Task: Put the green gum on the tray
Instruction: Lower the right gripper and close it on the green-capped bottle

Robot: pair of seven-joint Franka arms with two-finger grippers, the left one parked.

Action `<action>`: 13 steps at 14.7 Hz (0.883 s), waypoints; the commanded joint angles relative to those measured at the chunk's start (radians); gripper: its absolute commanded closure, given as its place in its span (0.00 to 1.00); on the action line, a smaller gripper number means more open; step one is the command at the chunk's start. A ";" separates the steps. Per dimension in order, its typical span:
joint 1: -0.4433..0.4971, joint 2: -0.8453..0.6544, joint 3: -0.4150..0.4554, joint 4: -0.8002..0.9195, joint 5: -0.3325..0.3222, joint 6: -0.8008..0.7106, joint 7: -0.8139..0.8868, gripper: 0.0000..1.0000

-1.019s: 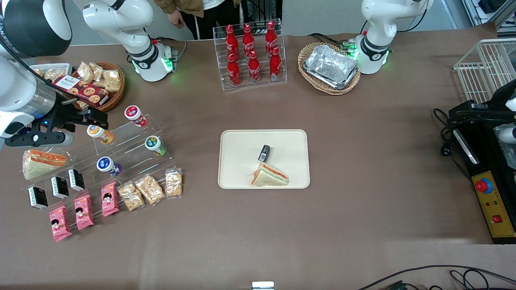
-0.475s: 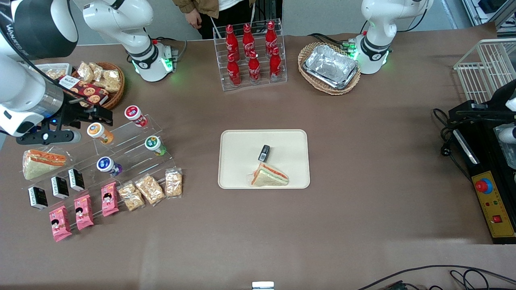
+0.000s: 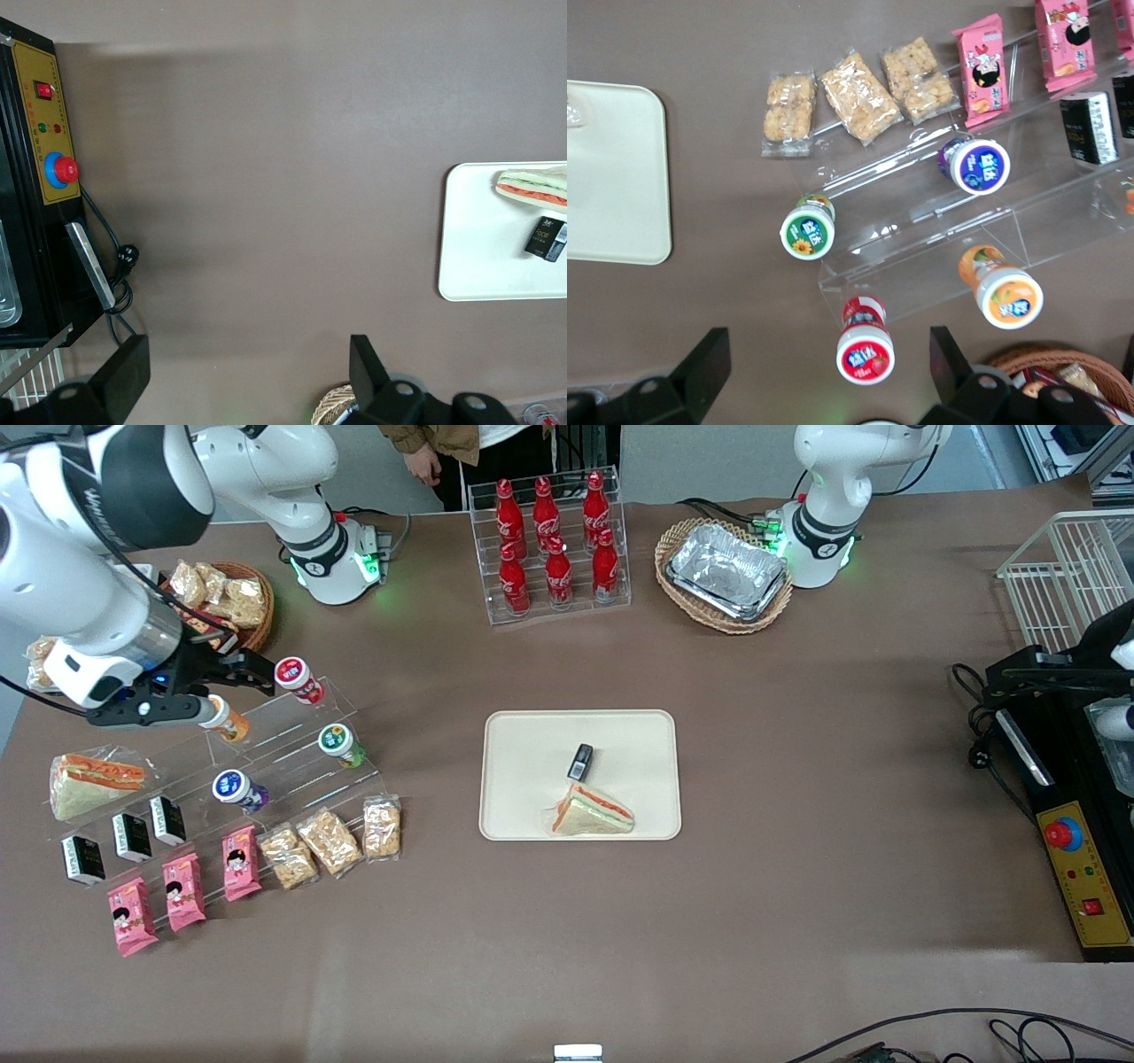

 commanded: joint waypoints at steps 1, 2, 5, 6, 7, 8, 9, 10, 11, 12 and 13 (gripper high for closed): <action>0.016 -0.051 -0.001 -0.161 0.019 0.155 0.010 0.00; 0.023 -0.057 -0.001 -0.209 0.028 0.212 0.010 0.00; 0.052 -0.054 -0.001 -0.312 0.045 0.350 0.010 0.00; 0.068 -0.048 -0.001 -0.330 0.043 0.381 0.010 0.00; 0.074 -0.043 -0.001 -0.353 0.043 0.416 0.010 0.00; 0.077 -0.039 -0.001 -0.381 0.043 0.457 0.010 0.00; 0.088 -0.035 -0.001 -0.405 0.043 0.500 0.010 0.00; 0.091 -0.032 -0.001 -0.435 0.043 0.545 0.010 0.00; 0.095 -0.025 -0.001 -0.459 0.043 0.589 0.010 0.00; 0.103 -0.013 -0.001 -0.479 0.045 0.626 0.010 0.00; 0.108 0.004 -0.001 -0.488 0.045 0.655 0.010 0.00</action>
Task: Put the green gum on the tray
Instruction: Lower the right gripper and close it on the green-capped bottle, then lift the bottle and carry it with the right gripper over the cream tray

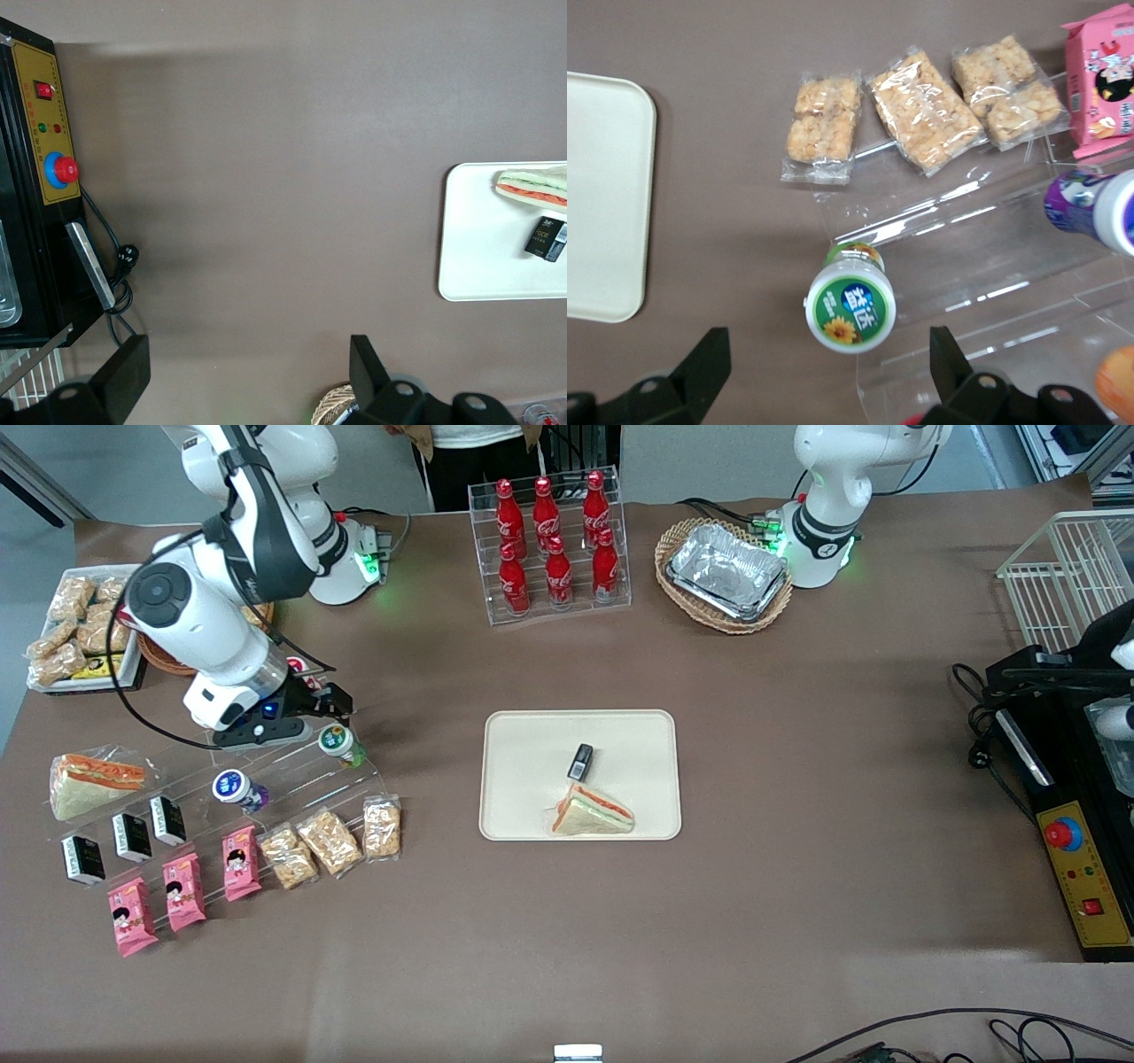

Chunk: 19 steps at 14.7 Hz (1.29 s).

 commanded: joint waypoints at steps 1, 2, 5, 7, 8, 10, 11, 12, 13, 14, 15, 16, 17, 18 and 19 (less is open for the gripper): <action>0.017 0.038 -0.003 -0.069 0.022 0.130 0.005 0.00; 0.017 0.064 -0.003 -0.070 0.022 0.150 0.005 0.00; 0.018 0.092 -0.003 -0.072 0.020 0.169 0.005 0.00; 0.018 0.106 -0.003 -0.072 0.020 0.183 0.003 0.00; 0.018 0.118 -0.003 -0.073 0.020 0.199 0.003 0.00; 0.018 0.130 -0.003 -0.082 0.020 0.222 0.003 0.00; 0.018 0.130 -0.003 -0.087 0.020 0.223 0.003 0.00; 0.018 0.130 -0.003 -0.089 0.020 0.223 0.003 0.00; 0.018 0.133 -0.003 -0.089 0.020 0.223 0.003 0.00; 0.018 0.136 -0.003 -0.089 0.020 0.219 0.003 0.01; 0.018 0.136 -0.003 -0.089 0.020 0.213 0.003 0.02; 0.018 0.136 -0.003 -0.089 0.020 0.210 0.003 0.05; 0.018 0.135 -0.003 -0.089 0.020 0.206 -0.001 0.16; 0.018 0.135 -0.003 -0.087 0.020 0.206 -0.006 0.26; 0.018 0.135 -0.003 -0.087 0.020 0.206 -0.008 0.36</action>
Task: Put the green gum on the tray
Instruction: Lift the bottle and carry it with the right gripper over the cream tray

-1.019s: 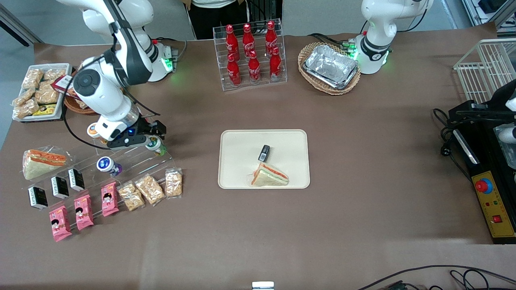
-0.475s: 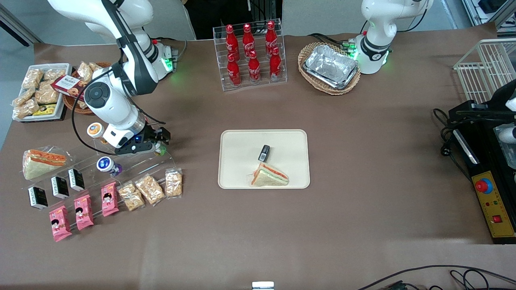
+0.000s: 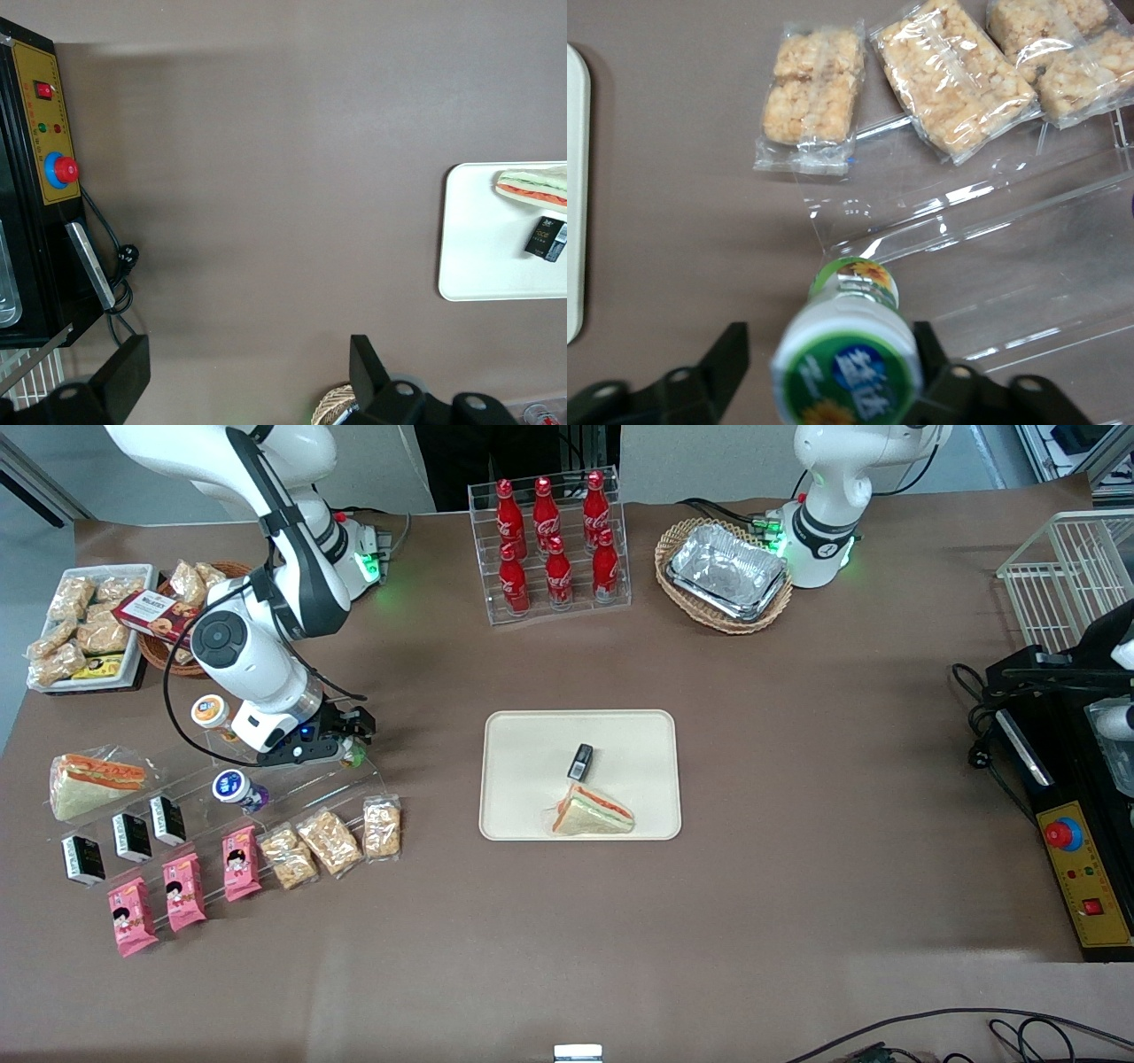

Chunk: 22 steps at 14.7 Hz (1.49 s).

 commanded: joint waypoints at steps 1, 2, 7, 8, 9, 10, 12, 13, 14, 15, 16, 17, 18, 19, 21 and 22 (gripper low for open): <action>0.007 -0.005 -0.003 -0.006 0.020 0.011 -0.011 0.48; 0.007 -0.008 -0.003 -0.004 0.020 0.011 -0.013 0.53; 0.006 -0.045 -0.004 0.033 0.020 -0.035 -0.040 0.58; 0.004 -0.051 -0.004 0.051 0.019 -0.063 -0.040 0.58; 0.004 -0.053 -0.004 0.079 0.019 -0.100 -0.040 0.58; 0.004 -0.054 -0.004 0.117 0.019 -0.145 -0.040 0.58; 0.004 -0.053 -0.004 0.209 0.020 -0.260 -0.040 0.58; 0.004 -0.051 -0.006 0.249 0.020 -0.313 -0.045 0.58; 0.004 -0.051 -0.009 0.284 0.022 -0.363 -0.054 0.58; 0.003 -0.053 -0.010 0.322 0.022 -0.411 -0.054 0.58; 0.002 -0.053 -0.010 0.365 0.022 -0.464 -0.055 0.58; 0.002 -0.051 -0.010 0.414 0.023 -0.524 -0.055 0.58; 0.001 -0.048 -0.010 0.462 0.025 -0.581 -0.055 0.58; 0.002 -0.047 -0.010 0.505 0.031 -0.633 -0.054 0.58; 0.006 -0.045 -0.004 0.571 0.087 -0.701 -0.037 0.58; 0.009 -0.048 -0.001 0.586 0.124 -0.715 -0.022 0.58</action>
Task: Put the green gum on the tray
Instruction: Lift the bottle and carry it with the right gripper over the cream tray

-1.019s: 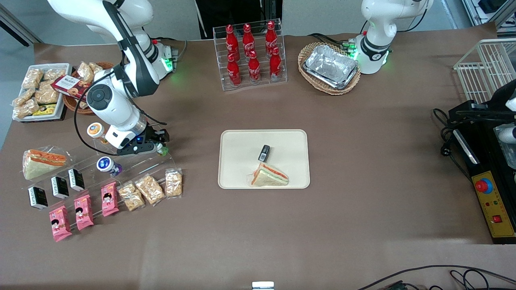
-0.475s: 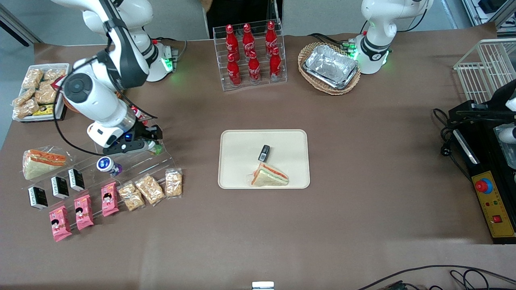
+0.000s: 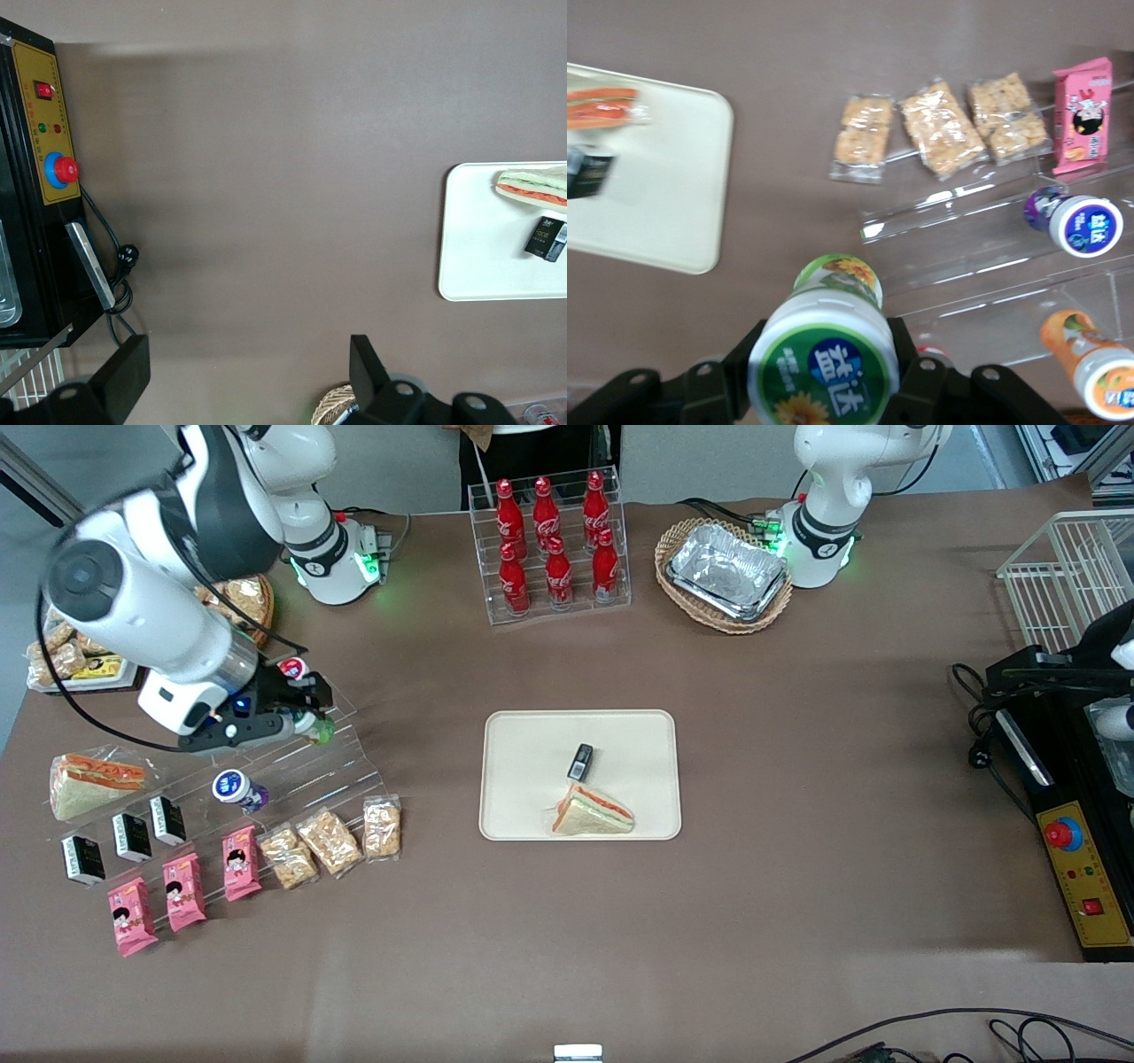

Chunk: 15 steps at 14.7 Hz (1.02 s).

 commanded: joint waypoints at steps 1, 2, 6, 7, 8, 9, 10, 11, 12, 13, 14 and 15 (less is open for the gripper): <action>0.012 0.016 0.010 0.095 0.101 -0.084 0.049 0.57; 0.029 0.016 0.035 0.099 0.104 -0.083 0.090 0.57; 0.084 0.019 0.121 0.105 0.094 -0.070 0.297 0.57; 0.096 0.025 0.148 0.105 0.091 -0.060 0.347 0.57; 0.099 0.034 0.177 0.105 0.091 -0.041 0.396 0.57; 0.100 0.051 0.215 0.103 0.085 -0.026 0.451 0.57; 0.100 0.072 0.252 0.103 0.068 -0.005 0.508 0.56; 0.100 0.095 0.286 0.102 0.043 0.020 0.563 0.56; 0.100 0.121 0.314 0.100 0.023 0.044 0.609 0.56; 0.109 0.146 0.334 0.094 0.006 0.077 0.647 0.56; 0.135 0.172 0.335 0.088 -0.013 0.110 0.681 0.56; 0.156 0.202 0.336 0.088 -0.039 0.135 0.716 0.56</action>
